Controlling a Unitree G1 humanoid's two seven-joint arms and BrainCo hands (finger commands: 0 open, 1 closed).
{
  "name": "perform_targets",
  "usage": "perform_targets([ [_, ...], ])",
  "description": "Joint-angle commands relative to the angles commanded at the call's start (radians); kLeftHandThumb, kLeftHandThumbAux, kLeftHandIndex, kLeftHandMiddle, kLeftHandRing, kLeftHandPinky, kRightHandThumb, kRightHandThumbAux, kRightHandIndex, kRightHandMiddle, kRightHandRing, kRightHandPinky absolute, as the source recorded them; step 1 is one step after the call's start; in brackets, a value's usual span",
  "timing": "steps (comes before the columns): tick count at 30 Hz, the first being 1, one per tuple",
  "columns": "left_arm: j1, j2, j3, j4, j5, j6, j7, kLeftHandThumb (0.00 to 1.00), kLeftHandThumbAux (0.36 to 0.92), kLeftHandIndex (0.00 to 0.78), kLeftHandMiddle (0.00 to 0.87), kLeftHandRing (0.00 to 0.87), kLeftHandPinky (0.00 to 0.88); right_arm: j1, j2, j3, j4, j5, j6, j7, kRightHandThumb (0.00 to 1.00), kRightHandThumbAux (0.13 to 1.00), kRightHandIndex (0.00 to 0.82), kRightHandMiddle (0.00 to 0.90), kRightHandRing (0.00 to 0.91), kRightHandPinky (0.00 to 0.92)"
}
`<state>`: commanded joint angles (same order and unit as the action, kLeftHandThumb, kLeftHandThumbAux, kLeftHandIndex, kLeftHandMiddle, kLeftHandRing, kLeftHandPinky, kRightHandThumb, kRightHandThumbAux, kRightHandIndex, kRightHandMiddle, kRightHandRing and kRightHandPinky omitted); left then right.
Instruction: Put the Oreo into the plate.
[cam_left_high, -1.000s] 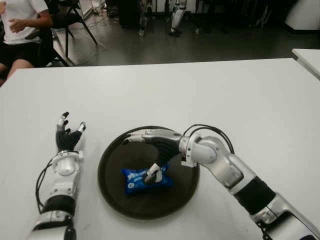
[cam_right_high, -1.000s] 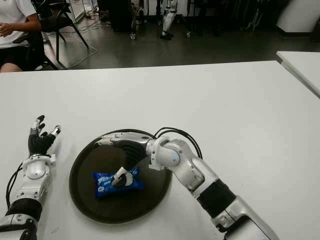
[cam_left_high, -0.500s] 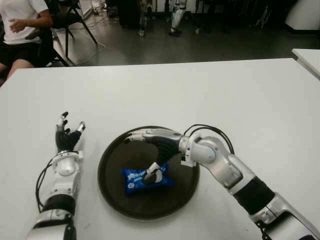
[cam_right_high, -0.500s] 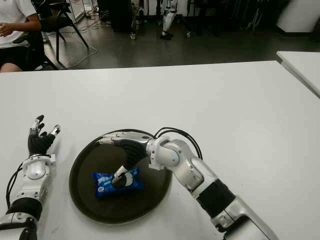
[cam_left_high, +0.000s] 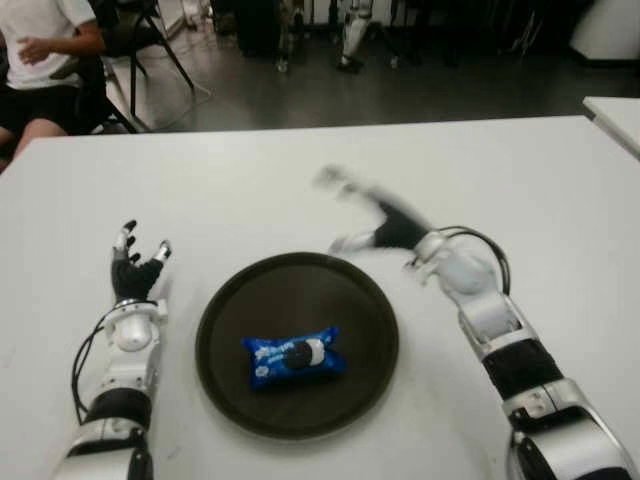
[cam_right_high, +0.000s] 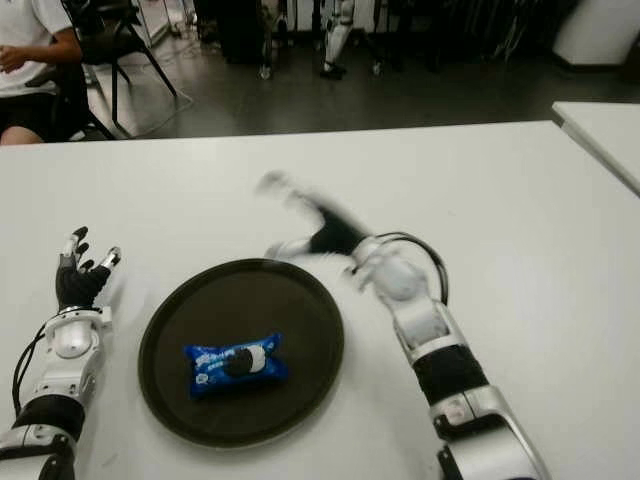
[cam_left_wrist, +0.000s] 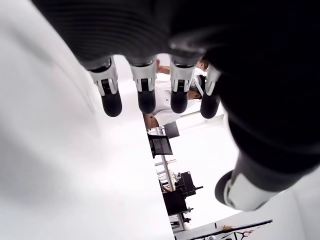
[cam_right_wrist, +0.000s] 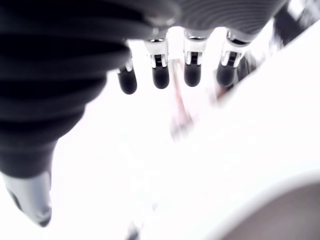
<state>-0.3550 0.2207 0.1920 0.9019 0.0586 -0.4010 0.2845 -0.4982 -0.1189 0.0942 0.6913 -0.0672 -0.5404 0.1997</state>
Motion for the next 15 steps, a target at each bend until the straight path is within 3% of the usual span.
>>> perform_targets([
  [5,0.007,0.007,-0.003,-0.023,0.003,0.011,-0.007,0.000,0.746,0.019,0.012,0.000,0.000,-0.074,0.025,-0.102,0.201,0.023,-0.019,-0.193,0.000,0.641,0.000,0.000,0.000,0.000],
  [15,0.022,0.001,0.002,-0.080,-0.006,0.048,-0.022,0.000,0.769,0.016,0.010,0.000,0.000,-0.127,0.028,-0.188,0.272,-0.001,-0.066,-0.428,0.000,0.682,0.000,0.000,0.000,0.000],
])
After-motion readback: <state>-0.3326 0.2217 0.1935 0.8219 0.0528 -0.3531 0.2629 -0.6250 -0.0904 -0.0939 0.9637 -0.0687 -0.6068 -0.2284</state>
